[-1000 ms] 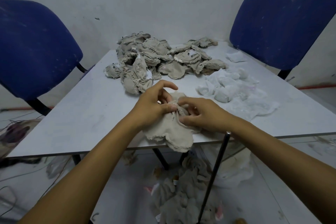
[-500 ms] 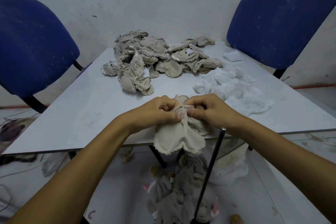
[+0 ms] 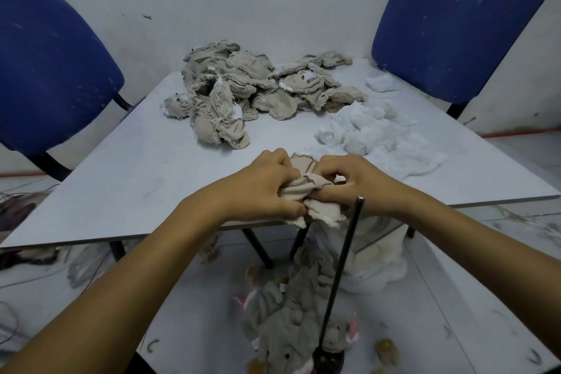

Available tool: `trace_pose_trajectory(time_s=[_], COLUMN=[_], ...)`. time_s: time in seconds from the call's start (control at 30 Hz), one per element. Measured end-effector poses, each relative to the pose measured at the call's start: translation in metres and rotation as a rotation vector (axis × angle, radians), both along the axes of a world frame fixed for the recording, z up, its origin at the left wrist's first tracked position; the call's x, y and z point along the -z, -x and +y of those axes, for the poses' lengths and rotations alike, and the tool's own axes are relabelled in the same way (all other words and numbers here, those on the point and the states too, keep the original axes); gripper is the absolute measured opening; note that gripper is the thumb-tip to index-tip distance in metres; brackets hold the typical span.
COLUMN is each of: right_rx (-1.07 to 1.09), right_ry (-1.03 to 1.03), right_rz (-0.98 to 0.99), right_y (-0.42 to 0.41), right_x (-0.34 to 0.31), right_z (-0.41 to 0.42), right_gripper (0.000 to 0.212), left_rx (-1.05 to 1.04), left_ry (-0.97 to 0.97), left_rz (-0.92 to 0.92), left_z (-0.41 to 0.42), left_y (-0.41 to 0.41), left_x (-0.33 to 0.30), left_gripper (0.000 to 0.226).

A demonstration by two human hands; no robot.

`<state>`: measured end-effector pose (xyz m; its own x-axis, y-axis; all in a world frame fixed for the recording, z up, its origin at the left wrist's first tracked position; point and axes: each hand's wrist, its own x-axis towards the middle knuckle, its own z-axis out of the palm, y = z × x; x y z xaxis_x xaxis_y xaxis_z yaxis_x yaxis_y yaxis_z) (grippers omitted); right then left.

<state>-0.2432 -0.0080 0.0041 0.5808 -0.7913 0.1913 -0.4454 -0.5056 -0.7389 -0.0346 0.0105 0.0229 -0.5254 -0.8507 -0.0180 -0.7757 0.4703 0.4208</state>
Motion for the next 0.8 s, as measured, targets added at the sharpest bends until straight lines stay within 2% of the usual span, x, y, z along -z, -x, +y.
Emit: trace_pose_trajectory(time_s=[0.03,0.13,0.23,0.3,0.4,0.57,0.67,0.8], right_rx=[-0.027,-0.098,-0.060,0.029,0.116,0.241,0.236,0.228], right_ry=[-0.005,0.073,0.350,0.576,0.743,1.020,1.088,1.015], right_rz=[0.033,0.172,0.286,0.265,0.166,0.144,0.127,0.061], right_y=[0.003,0.017,0.032,0.036,0.040,0.042,0.040,0.041], right_x=[-0.002,-0.008,-0.012,-0.016,-0.029,-0.026,-0.007,0.016], right_z=[0.001,0.008,0.019,0.028,0.039,0.056,0.065,0.065], right_gripper=[0.005,0.008,0.022,0.023,0.025,0.025,0.026,0.021], left_rx=[0.029,0.065,0.086,0.084,0.124,0.222,0.275,0.240], left_ry=[0.078,0.301,0.435,0.504,0.652,0.963,1.003,0.905], left_rz=[-0.040,-0.021,0.116,0.226,0.323,0.276,0.229,0.288], left_z=[0.002,0.007,0.013,0.018,0.024,0.034,0.040,0.046], left_y=[0.000,0.005,0.016,0.027,0.038,0.045,0.049,0.054], left_x=[0.001,0.006,0.008,0.005,-0.006,-0.013,-0.003,0.017], left_gripper=[0.024,0.026,0.015,0.020,0.028,0.035,0.030,0.017])
